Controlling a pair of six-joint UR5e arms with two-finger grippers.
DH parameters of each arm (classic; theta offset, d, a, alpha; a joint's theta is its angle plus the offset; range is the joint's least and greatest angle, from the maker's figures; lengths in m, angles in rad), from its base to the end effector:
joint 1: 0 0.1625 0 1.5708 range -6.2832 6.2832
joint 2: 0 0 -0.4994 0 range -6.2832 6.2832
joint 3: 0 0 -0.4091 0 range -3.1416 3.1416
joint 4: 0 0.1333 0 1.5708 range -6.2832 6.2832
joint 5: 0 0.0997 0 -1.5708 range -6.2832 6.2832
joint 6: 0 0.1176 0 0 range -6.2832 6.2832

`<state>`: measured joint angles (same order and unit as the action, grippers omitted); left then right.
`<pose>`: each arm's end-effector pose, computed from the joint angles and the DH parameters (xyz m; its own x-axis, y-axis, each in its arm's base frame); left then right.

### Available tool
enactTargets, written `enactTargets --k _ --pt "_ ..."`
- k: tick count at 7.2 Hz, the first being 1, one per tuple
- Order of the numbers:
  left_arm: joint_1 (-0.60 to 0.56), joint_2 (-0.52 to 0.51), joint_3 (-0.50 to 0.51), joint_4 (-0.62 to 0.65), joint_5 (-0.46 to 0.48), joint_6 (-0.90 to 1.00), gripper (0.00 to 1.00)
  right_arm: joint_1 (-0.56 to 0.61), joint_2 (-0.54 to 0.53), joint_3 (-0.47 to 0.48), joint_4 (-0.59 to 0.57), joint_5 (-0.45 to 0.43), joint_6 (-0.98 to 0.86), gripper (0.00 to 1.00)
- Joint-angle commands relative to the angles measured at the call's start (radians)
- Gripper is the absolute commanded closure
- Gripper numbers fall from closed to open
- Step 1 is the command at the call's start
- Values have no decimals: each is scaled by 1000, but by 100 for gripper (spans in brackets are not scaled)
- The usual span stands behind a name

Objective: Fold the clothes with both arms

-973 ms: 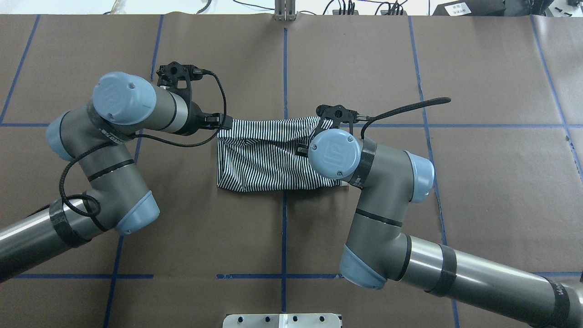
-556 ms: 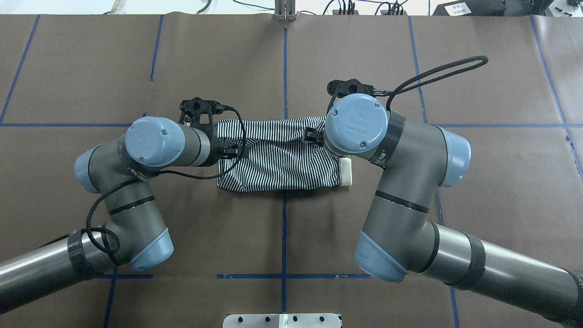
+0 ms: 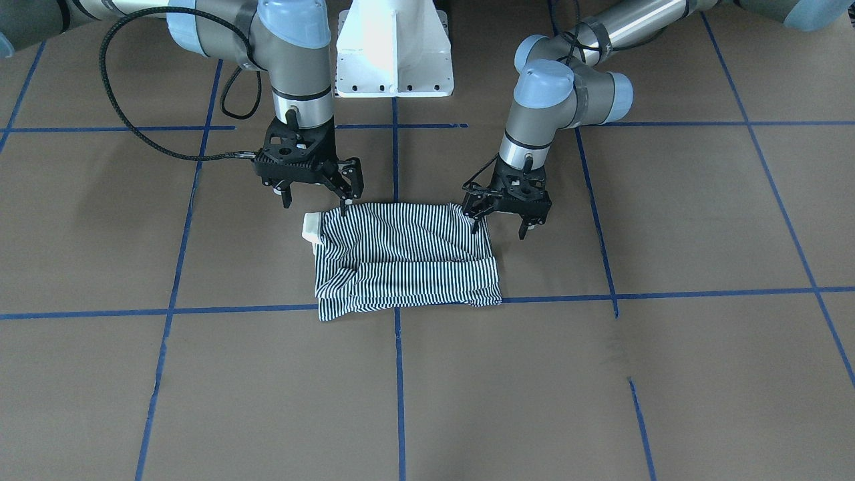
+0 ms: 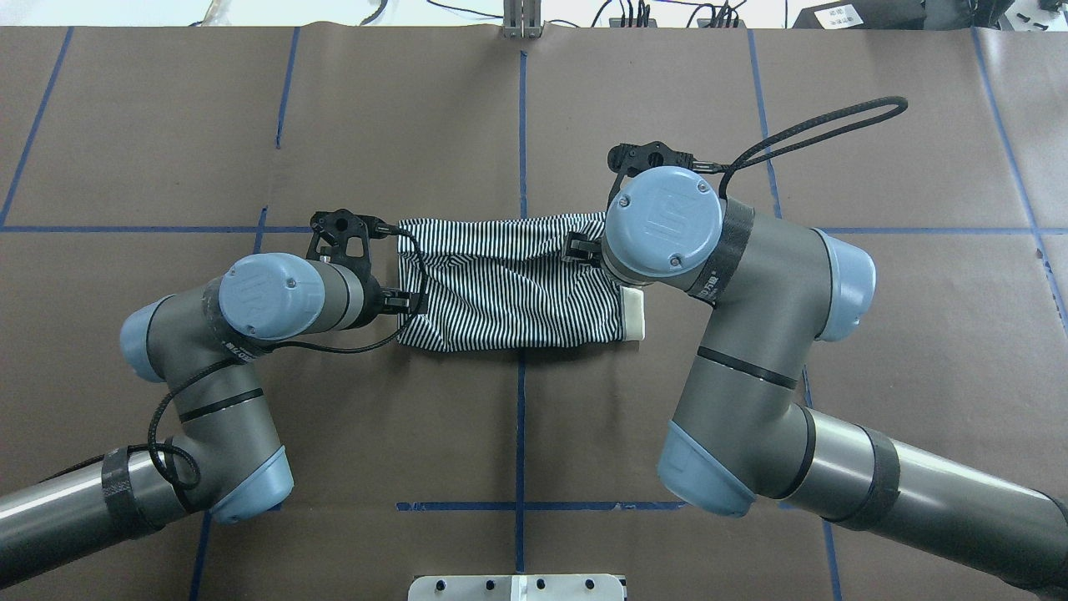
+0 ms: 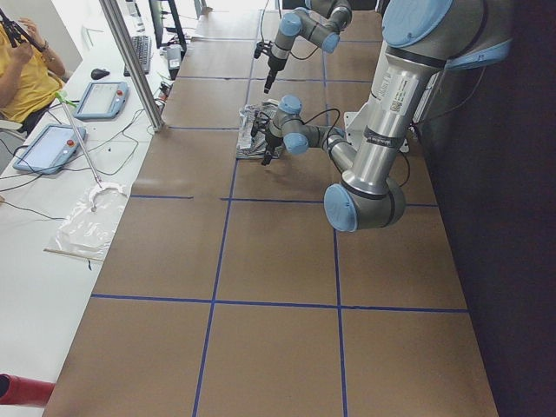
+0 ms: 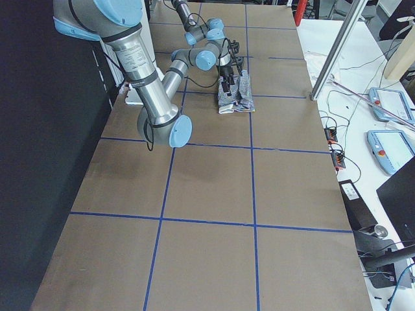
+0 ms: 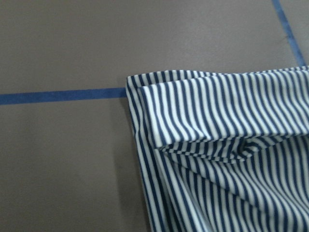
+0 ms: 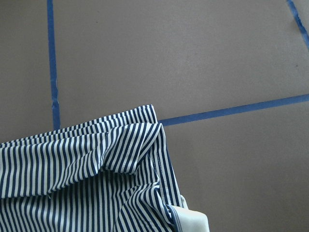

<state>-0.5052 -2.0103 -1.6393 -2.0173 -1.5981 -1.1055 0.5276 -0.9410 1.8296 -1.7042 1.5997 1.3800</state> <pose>0.5701 -0.4640 0.4020 0.6604 0.1473 -0.7364 0.1880 0.9169 0.3520 -0.5439 -0.4673 0.2658 0.7099 0.1943 0.6770 -0.3580 0.9273 0.1093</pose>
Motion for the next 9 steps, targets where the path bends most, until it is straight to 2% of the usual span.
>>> enactTargets --k 1,3,5,6,7,9 --pt "2 37 -31 0 24 73 0 0 -8 0 1 -1 -1 0" --pt "-16 134 -220 8 6 188 0 26 -7 -1 0 14 -16 0" --pt "-137 124 -308 151 -153 249 0 154 -60 -1 0 174 -224 0" --pt "-223 134 -380 272 -190 403 0 246 -115 0 -3 239 -363 0" --pt "-321 136 -428 404 -229 582 0 350 -218 16 3 297 -568 0" --pt "-535 216 -438 448 -368 869 0 643 -460 34 11 486 -1080 0"
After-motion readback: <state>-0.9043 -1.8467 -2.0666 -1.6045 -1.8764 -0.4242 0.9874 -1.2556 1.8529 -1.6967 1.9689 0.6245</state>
